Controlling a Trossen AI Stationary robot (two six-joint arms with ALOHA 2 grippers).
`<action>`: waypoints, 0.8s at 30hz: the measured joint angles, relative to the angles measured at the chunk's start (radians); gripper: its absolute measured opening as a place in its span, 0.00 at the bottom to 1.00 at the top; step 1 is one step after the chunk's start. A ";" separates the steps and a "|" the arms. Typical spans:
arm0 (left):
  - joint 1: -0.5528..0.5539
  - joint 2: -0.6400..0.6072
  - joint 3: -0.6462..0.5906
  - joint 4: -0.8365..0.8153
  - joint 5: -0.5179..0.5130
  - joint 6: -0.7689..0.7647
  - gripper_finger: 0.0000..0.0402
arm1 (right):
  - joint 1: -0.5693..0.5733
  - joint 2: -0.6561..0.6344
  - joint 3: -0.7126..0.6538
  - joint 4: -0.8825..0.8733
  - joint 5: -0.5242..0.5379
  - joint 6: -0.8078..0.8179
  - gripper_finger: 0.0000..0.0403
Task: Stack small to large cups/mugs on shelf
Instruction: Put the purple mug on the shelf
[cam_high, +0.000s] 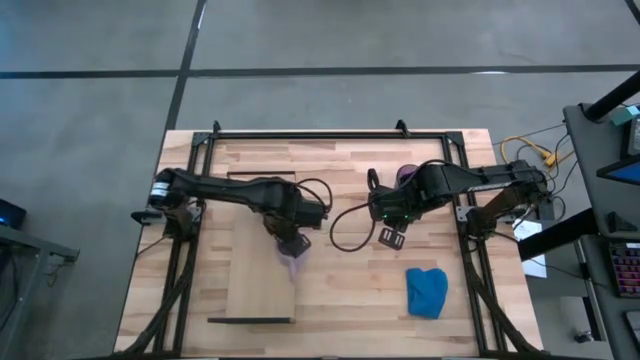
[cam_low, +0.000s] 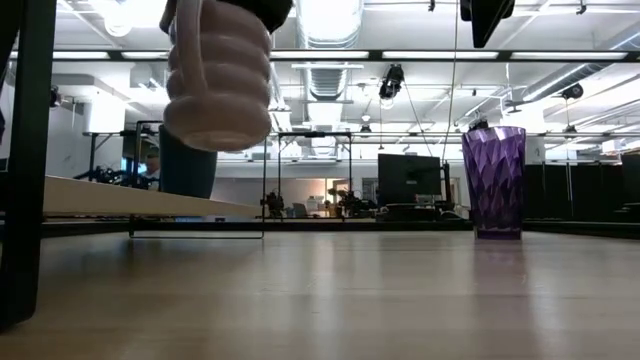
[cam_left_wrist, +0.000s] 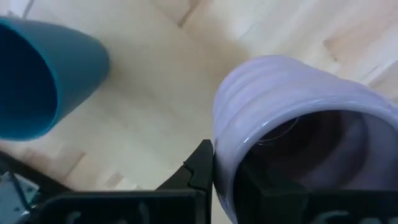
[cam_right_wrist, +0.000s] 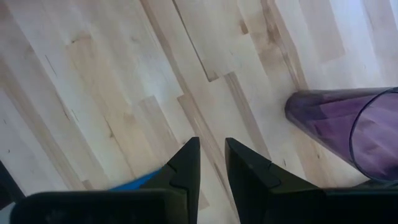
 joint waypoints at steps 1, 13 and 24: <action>-0.004 -0.002 -0.006 -0.010 0.001 -0.002 0.03 | 0.000 0.000 0.000 0.000 0.000 0.001 0.17; -0.017 -0.081 -0.233 -0.014 0.003 -0.050 0.03 | 0.000 0.000 0.000 0.001 0.000 0.002 0.17; -0.015 -0.218 -0.426 0.115 0.010 -0.184 0.03 | 0.000 0.000 0.000 0.003 0.000 0.000 0.17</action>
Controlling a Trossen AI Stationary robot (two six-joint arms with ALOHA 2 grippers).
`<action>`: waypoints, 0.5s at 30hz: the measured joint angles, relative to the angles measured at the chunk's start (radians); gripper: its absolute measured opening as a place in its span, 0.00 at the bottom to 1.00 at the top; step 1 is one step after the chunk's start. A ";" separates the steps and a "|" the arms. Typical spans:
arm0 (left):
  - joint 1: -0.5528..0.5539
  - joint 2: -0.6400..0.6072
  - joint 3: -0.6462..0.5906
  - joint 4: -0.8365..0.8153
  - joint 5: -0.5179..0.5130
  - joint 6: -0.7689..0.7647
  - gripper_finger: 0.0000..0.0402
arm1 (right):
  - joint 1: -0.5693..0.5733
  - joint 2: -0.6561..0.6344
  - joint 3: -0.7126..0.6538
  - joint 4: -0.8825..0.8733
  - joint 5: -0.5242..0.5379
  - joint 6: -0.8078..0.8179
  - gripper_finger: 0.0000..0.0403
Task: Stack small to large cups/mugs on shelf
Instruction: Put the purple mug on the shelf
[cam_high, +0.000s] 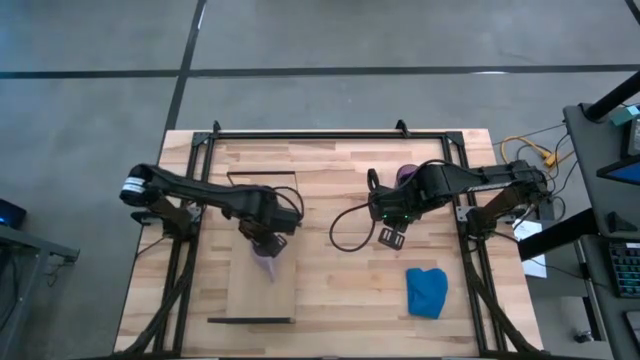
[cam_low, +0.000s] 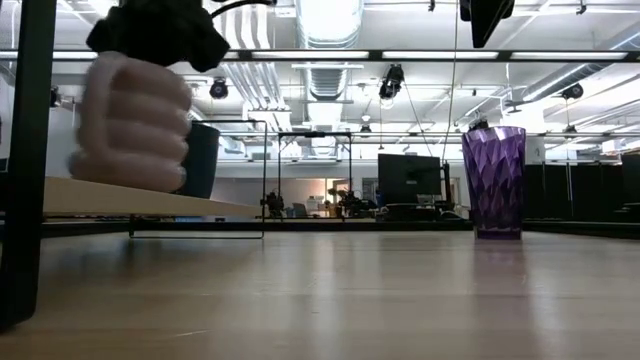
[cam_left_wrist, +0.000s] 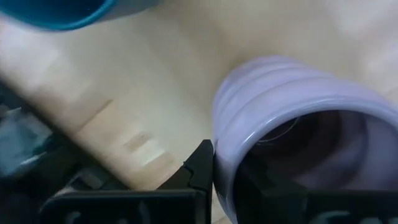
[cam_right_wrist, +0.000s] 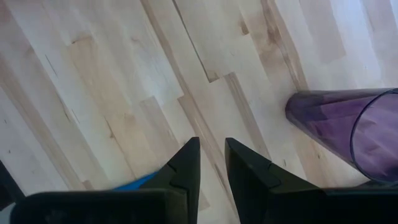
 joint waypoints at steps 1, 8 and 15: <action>0.000 -0.012 -0.018 0.026 0.003 -0.005 0.04 | 0.000 0.000 0.000 0.000 0.000 0.000 0.17; 0.000 -0.061 -0.111 0.046 0.029 -0.063 0.11 | 0.000 0.000 0.000 0.000 0.000 0.000 0.17; 0.000 -0.062 -0.116 0.069 0.032 -0.057 0.12 | 0.000 0.000 0.000 0.002 0.000 0.000 0.17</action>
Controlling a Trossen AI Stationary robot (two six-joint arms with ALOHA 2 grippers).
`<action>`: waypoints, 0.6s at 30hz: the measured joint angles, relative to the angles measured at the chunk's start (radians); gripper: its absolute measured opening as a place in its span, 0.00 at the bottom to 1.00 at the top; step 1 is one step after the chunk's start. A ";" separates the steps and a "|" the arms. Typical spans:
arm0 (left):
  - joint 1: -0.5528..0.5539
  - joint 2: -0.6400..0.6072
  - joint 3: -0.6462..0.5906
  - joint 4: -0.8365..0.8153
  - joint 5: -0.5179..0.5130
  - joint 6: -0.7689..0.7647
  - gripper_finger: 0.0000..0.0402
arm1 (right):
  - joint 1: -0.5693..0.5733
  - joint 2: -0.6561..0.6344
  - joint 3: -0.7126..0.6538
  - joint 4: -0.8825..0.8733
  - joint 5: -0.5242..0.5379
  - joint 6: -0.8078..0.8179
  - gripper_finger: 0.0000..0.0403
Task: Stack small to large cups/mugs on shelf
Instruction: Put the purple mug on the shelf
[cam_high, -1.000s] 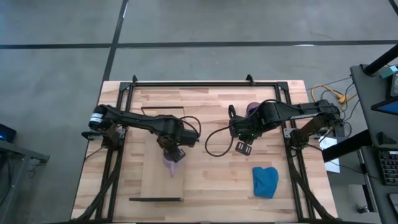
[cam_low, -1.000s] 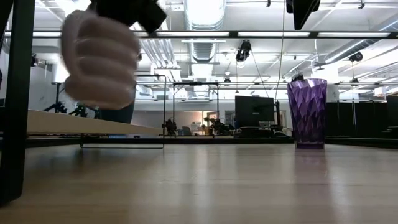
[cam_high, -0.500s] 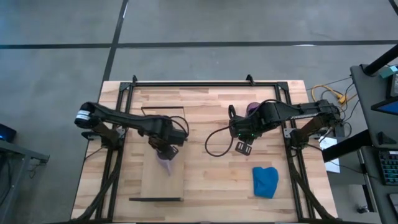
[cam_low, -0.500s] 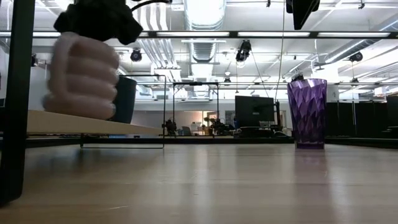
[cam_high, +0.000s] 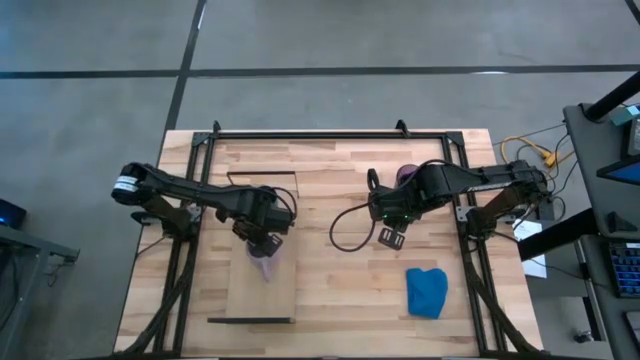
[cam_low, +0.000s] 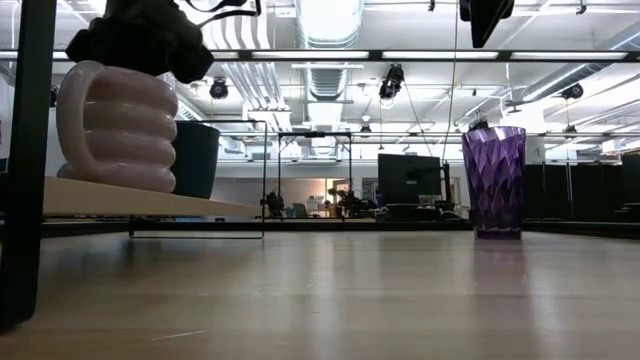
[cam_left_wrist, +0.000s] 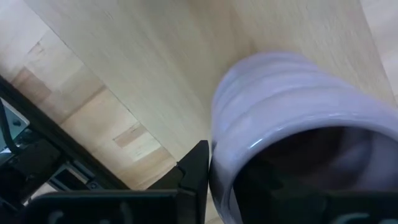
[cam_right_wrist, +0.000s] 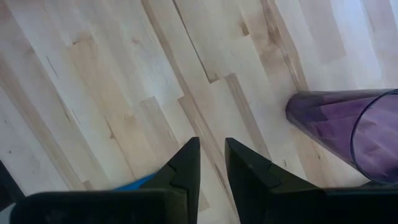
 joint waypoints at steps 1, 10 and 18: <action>0.000 0.000 0.002 -0.001 0.000 0.001 0.12 | 0.000 0.000 0.000 0.001 0.000 -0.001 0.17; 0.000 -0.035 0.011 -0.008 0.021 0.001 0.12 | 0.000 0.000 0.000 0.001 0.000 -0.003 0.17; 0.000 -0.080 0.012 -0.054 0.031 0.001 0.12 | 0.000 0.000 0.000 0.002 0.000 -0.004 0.17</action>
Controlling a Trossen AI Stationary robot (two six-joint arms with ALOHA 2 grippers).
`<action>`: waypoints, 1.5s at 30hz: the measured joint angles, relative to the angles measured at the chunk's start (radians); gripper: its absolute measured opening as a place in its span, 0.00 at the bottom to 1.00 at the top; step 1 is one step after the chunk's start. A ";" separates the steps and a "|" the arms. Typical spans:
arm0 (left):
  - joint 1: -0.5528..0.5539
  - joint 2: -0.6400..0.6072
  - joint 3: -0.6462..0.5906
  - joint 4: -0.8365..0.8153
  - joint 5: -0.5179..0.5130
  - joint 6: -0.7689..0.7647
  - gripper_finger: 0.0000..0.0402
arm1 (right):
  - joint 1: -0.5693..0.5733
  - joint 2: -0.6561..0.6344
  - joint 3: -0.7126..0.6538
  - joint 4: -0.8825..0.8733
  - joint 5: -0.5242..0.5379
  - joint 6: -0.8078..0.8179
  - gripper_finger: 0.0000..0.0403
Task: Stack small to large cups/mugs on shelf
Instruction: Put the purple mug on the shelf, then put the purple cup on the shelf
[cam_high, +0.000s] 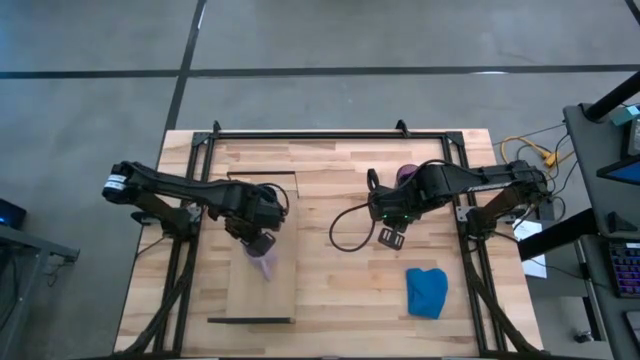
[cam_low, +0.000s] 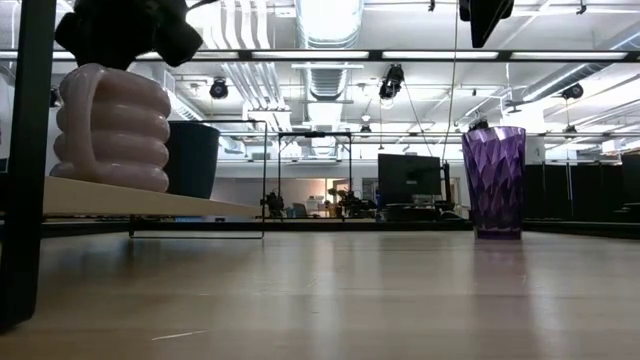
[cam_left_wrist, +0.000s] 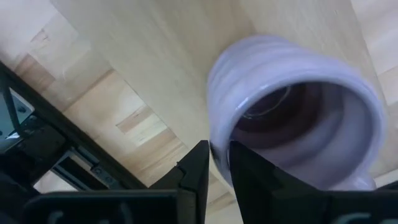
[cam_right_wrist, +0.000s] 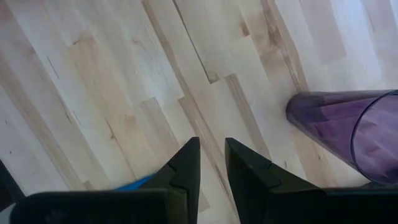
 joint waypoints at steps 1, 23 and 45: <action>0.000 -0.004 0.003 -0.006 0.001 0.000 0.12 | 0.000 0.000 0.000 0.000 0.000 0.000 0.17; 0.001 0.028 0.425 0.045 -0.219 0.199 0.12 | -0.007 -0.029 -0.010 -0.066 0.093 0.004 0.17; 0.002 0.051 0.587 0.049 -0.255 0.327 0.12 | -0.431 -0.227 -0.369 0.041 -0.010 -0.166 0.17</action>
